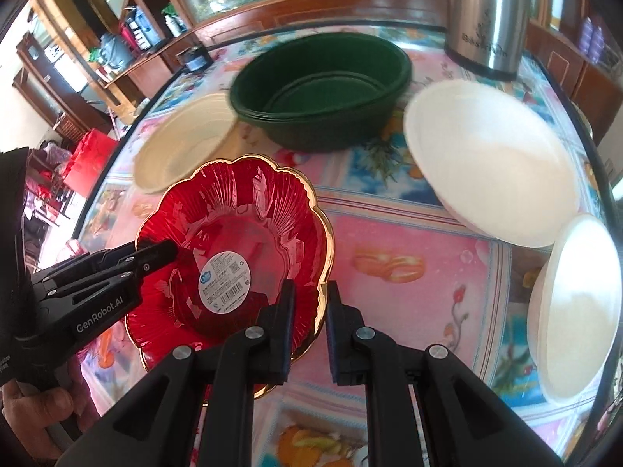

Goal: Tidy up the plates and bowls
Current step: 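Close the left gripper on the rim of the small red plate, then lower the small red plate onto the large red plate and release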

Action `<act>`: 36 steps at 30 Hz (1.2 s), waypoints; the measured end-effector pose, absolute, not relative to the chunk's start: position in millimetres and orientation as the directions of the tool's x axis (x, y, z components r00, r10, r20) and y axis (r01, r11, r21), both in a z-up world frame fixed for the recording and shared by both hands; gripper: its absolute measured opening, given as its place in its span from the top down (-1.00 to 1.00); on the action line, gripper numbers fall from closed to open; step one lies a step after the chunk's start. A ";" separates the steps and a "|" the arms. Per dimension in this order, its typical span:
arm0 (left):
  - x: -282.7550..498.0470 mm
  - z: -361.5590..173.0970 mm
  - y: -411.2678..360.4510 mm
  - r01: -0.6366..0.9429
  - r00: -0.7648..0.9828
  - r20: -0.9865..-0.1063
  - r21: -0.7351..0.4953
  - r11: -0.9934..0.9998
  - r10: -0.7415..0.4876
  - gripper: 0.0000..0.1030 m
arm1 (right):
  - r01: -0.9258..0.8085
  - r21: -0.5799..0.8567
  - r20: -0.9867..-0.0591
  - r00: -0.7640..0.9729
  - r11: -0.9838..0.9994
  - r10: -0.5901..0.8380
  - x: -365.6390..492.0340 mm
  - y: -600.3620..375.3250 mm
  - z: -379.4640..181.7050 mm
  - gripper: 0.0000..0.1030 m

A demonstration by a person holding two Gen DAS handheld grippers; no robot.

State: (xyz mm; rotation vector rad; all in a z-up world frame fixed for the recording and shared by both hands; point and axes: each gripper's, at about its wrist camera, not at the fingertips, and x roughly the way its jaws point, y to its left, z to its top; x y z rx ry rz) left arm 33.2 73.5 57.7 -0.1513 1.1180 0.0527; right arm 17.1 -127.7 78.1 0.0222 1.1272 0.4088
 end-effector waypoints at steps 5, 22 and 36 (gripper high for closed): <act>8.5 77.6 104.0 -0.155 0.465 -0.885 -0.102 0.983 -0.019 0.49 | -0.355 0.215 -0.862 0.368 0.910 0.348 2.9 -106.8 93.2 0.75; -95.8 100.1 250.0 -0.388 0.447 -0.883 -0.046 0.921 0.145 0.49 | -0.600 0.227 -0.840 0.278 0.767 0.467 -49.7 42.5 107.0 0.69; -133.5 62.8 309.0 -0.451 0.372 -0.911 -0.011 0.893 0.176 0.48 | -0.688 0.208 -0.879 0.180 0.696 0.441 -69.1 133.3 63.7 0.65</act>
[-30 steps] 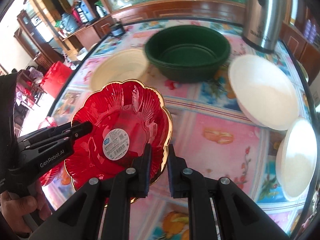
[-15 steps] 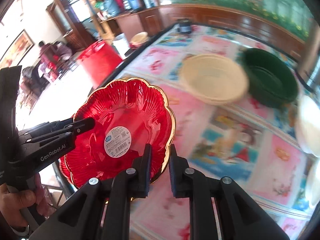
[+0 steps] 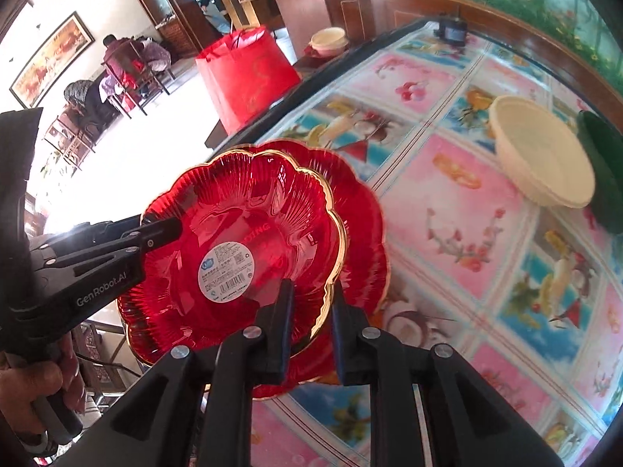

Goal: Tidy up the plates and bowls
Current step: 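Lower the small red plate onto the large red plate and release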

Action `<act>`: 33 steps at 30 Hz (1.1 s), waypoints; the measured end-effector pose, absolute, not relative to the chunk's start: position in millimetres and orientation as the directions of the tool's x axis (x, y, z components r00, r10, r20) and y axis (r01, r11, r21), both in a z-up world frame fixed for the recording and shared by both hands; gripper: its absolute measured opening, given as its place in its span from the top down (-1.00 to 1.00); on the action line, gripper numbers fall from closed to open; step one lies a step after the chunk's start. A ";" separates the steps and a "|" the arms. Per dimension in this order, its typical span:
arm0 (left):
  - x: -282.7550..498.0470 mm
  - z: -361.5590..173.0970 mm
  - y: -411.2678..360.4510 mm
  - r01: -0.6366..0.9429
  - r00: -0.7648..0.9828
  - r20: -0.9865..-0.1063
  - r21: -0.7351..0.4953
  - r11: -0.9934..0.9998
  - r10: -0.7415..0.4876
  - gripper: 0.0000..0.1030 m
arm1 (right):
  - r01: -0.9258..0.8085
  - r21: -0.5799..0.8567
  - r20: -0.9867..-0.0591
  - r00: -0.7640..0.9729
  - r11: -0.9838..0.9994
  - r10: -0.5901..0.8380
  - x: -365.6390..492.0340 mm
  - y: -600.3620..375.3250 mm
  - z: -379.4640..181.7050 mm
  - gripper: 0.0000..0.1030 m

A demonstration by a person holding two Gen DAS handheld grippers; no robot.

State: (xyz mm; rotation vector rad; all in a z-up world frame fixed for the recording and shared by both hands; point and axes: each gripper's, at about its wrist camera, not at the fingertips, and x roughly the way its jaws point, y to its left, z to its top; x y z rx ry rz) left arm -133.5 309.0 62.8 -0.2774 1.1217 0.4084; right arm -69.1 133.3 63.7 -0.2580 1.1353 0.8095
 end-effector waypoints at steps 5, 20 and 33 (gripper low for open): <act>-131.4 54.4 312.8 -0.436 0.366 -0.915 -0.004 0.900 0.173 0.48 | -0.683 0.192 -0.892 0.178 0.705 0.415 -77.9 141.4 56.3 0.62; -120.8 42.5 306.9 -0.362 0.351 -0.914 0.065 0.930 0.201 0.48 | -0.672 0.153 -0.920 0.171 0.725 0.353 -80.8 148.1 43.5 0.56; -118.3 39.4 294.0 -0.317 0.341 -0.905 0.145 0.937 0.256 0.31 | -0.703 0.096 -0.926 0.198 0.705 0.323 -86.2 157.7 48.9 0.12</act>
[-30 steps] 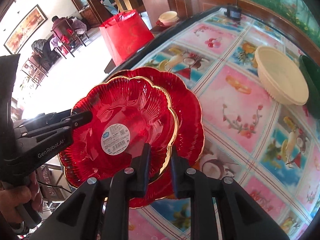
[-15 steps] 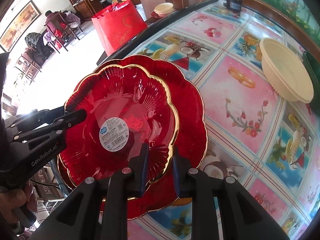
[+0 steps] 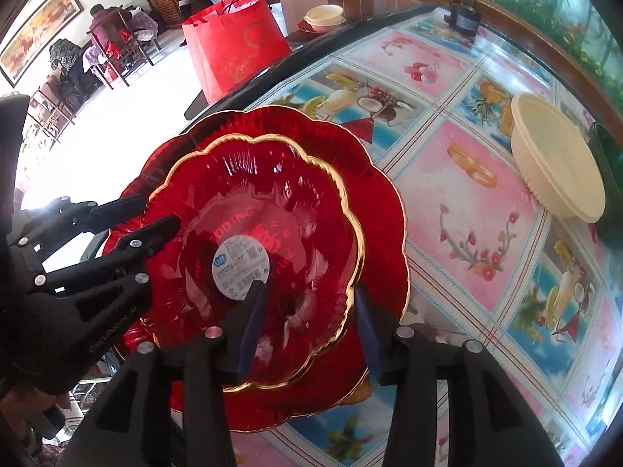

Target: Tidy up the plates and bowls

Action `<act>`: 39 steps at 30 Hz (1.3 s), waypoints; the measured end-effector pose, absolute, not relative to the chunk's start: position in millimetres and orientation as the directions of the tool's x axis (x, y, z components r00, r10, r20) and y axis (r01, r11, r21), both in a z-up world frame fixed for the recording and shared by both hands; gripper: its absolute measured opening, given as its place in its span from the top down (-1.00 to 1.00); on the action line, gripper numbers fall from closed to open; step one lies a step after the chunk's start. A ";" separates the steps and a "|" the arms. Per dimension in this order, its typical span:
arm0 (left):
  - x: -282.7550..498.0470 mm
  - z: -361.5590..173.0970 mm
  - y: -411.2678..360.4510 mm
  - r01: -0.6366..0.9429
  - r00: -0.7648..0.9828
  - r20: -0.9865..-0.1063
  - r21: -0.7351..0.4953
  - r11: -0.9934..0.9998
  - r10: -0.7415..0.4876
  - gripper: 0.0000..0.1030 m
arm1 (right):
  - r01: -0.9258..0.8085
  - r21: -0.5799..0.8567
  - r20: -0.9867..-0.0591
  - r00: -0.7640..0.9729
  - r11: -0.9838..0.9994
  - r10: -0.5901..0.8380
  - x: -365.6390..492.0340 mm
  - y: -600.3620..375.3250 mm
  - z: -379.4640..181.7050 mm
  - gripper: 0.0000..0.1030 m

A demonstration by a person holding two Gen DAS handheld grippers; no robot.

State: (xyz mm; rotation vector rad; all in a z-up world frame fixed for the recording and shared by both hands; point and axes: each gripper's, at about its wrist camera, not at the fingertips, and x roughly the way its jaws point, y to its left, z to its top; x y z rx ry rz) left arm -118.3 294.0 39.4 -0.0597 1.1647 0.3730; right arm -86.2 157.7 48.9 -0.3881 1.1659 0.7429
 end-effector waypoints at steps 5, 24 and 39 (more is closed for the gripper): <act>-118.7 42.3 295.1 -0.322 0.348 -0.901 0.144 0.936 0.258 0.31 | -0.707 0.089 -0.927 0.200 0.702 0.319 -87.8 156.9 51.9 0.10; -92.5 119.9 263.6 -0.326 0.534 -0.828 -0.015 0.945 0.170 -0.17 | -0.582 0.196 -0.831 0.329 0.789 0.449 -71.4 83.3 109.2 -0.33; -33.7 134.0 157.9 -0.152 0.589 -0.807 -0.064 0.986 0.039 -0.17 | -0.421 0.185 -0.808 0.449 0.888 0.381 -53.2 -10.8 128.0 -0.49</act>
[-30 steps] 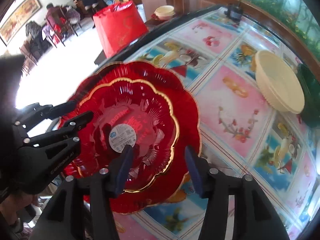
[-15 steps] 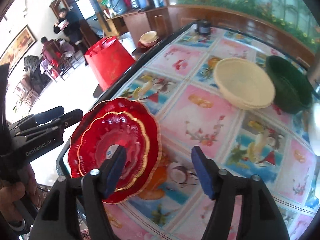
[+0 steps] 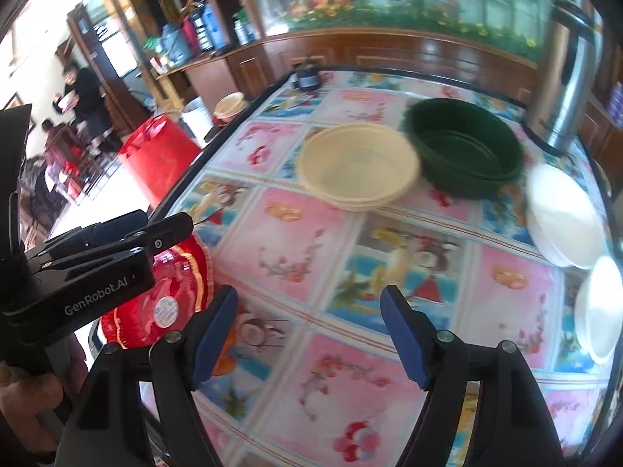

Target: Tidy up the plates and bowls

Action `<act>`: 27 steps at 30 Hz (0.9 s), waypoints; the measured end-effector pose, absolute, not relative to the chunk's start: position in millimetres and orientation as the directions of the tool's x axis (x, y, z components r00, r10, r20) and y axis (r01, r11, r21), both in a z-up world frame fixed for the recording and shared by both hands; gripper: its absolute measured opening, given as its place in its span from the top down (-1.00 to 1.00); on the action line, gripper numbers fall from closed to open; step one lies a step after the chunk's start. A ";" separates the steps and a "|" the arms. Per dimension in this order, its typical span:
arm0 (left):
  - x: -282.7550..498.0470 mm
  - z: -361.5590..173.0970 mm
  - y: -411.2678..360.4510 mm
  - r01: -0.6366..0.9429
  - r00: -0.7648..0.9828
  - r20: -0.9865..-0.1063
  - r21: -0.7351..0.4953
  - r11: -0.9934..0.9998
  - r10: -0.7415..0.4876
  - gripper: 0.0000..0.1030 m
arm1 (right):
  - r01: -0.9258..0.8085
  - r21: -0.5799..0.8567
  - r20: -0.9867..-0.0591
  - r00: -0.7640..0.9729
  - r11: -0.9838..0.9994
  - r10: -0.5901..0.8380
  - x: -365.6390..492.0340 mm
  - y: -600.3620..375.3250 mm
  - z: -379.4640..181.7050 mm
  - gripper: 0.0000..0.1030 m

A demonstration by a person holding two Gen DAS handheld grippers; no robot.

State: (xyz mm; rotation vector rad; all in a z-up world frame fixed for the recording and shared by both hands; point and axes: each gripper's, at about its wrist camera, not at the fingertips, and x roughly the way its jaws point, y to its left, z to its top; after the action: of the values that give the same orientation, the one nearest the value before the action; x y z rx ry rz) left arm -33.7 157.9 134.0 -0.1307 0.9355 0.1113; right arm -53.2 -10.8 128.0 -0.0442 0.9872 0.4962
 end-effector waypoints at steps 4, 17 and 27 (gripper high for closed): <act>-22.9 132.2 138.2 -0.126 0.587 -0.809 -0.063 0.990 0.023 -0.17 | -0.382 0.185 -0.806 0.468 0.906 0.362 -49.0 -35.2 129.8 -0.50; 8.3 115.6 85.1 -0.078 0.561 -0.828 -0.049 0.996 0.003 -0.17 | -0.303 0.205 -0.817 0.470 0.931 0.333 -28.5 -88.4 120.5 -0.52; 25.4 99.7 58.6 -0.067 0.534 -0.846 -0.045 0.997 -0.003 -0.17 | -0.289 0.214 -0.828 0.453 0.933 0.330 -12.6 -108.5 109.7 -0.52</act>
State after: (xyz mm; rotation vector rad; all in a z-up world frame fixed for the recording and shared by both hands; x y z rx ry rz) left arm 25.4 58.6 99.7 -0.0753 1.0074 0.0381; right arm -12.6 -108.5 109.7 0.0444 1.0326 0.3823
